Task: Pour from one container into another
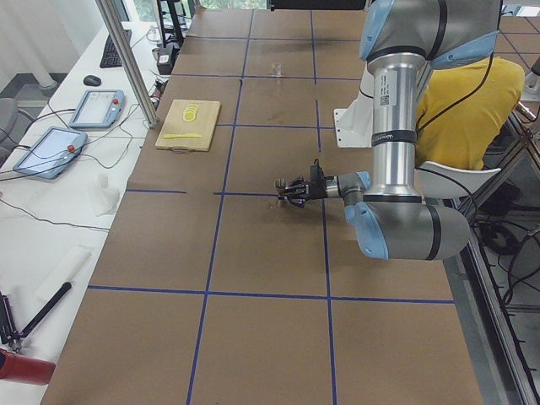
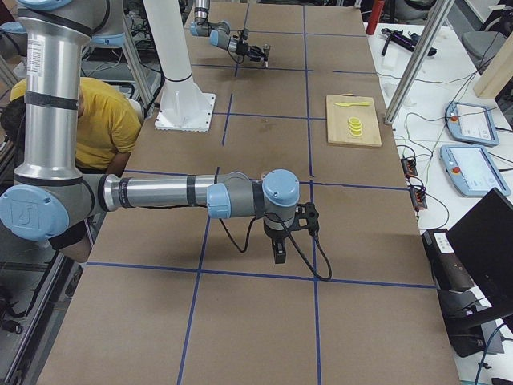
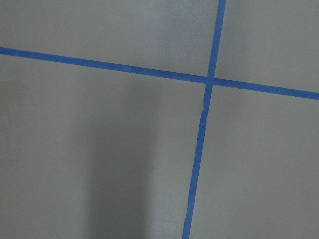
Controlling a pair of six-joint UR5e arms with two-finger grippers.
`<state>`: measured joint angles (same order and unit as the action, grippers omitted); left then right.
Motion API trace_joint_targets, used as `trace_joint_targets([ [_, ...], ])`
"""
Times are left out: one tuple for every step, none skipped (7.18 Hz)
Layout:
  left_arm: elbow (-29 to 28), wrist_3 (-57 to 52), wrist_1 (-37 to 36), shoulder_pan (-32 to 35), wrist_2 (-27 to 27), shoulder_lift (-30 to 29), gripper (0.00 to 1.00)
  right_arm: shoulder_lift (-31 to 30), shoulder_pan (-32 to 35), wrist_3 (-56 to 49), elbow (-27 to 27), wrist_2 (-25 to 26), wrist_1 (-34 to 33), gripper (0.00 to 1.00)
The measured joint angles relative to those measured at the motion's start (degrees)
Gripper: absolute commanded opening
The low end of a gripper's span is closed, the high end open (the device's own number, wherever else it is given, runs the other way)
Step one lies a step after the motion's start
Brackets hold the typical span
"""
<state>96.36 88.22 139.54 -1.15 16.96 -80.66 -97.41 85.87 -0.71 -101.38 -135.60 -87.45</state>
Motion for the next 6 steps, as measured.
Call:
trace_joint_targets([
  [0.1, -2.0, 1.1, 0.0, -0.1, 0.6, 0.0, 0.0, 0.0, 0.0, 0.0, 0.0, 0.0, 1.0],
  [0.1, -4.1, 3.0, 0.1, -0.2, 0.9, 0.0, 0.0, 0.0, 0.0, 0.0, -0.1, 0.0, 1.0],
  [0.2, -5.5, 4.2, 0.1, -0.2, 0.9, 0.0, 0.0, 0.0, 0.0, 0.0, -0.2, 0.0, 1.0],
  [0.1, -6.2, 5.6, 0.1, -0.3, 0.8, 0.0, 0.1, 0.0, 0.1, -0.1, -0.2, 0.1, 1.0],
  [-0.2, -6.6, 7.5, 0.1, -0.3, 0.7, 0.0, 0.1, 0.0, 0.2, -0.1, -0.2, 0.2, 1.0],
  [-0.2, -7.3, 9.4, 0.1, -0.2, 0.4, 0.0, 0.2, 0.0, 0.2, -0.3, -0.2, 0.3, 1.0],
])
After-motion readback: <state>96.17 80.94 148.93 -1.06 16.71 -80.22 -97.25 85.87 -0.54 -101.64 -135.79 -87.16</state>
